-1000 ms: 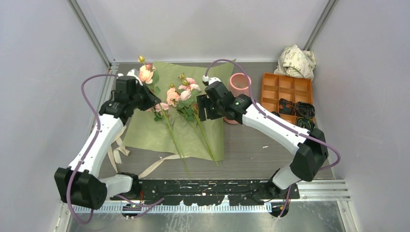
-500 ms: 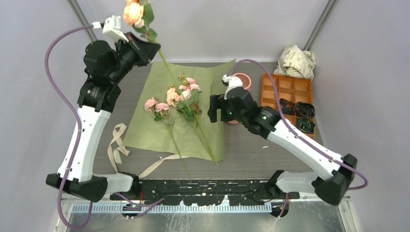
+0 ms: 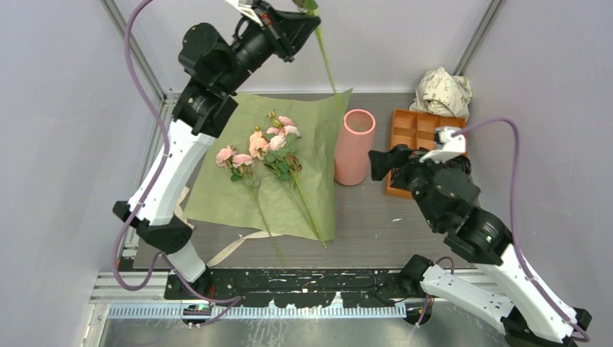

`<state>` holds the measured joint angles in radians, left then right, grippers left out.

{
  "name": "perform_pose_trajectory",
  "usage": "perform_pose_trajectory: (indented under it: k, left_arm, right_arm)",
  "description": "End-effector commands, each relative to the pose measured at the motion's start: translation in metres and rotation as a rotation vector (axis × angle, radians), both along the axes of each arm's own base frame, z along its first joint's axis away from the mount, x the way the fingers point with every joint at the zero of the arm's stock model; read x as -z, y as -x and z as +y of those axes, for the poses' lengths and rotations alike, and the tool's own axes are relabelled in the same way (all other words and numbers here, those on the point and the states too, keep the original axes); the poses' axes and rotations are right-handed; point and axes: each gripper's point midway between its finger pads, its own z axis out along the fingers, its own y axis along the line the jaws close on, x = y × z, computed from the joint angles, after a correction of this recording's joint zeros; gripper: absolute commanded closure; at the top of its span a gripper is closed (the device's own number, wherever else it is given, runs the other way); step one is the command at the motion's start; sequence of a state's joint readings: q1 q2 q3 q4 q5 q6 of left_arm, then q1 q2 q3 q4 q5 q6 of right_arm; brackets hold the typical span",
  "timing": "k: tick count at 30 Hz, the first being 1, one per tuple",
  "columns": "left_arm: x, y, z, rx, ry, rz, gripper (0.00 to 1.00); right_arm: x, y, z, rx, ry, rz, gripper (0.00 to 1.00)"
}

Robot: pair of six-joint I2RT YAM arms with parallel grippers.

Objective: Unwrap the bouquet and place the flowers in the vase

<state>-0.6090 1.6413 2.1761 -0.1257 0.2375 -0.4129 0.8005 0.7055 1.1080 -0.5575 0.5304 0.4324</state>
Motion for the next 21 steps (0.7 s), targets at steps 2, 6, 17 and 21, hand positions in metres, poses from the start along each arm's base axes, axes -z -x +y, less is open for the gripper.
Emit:
perform_pose_trajectory:
  k: [2, 6, 17, 21]
  left_arm:
    - [-0.054, 0.018, -0.019, 0.011, 0.059, -0.229, 0.95]
    - [-0.049, 0.011, -0.039, 0.002, 0.05, -0.271, 0.95]
    - [0.012, -0.021, -0.079, -0.003, 0.008, -0.224, 0.95]
    - [0.046, -0.031, -0.091, -0.003, -0.016, -0.174, 0.95]
  right_arm:
    - [-0.006, 0.005, -0.035, 0.139, -0.056, -0.043, 0.01]
    - [-0.004, 0.008, -0.043, 0.163, -0.058, -0.047, 0.0]
    - [-0.004, 0.013, -0.055, 0.194, -0.062, -0.062, 0.01]
    - [-0.002, 0.012, -0.054, 0.194, -0.056, -0.059, 0.0]
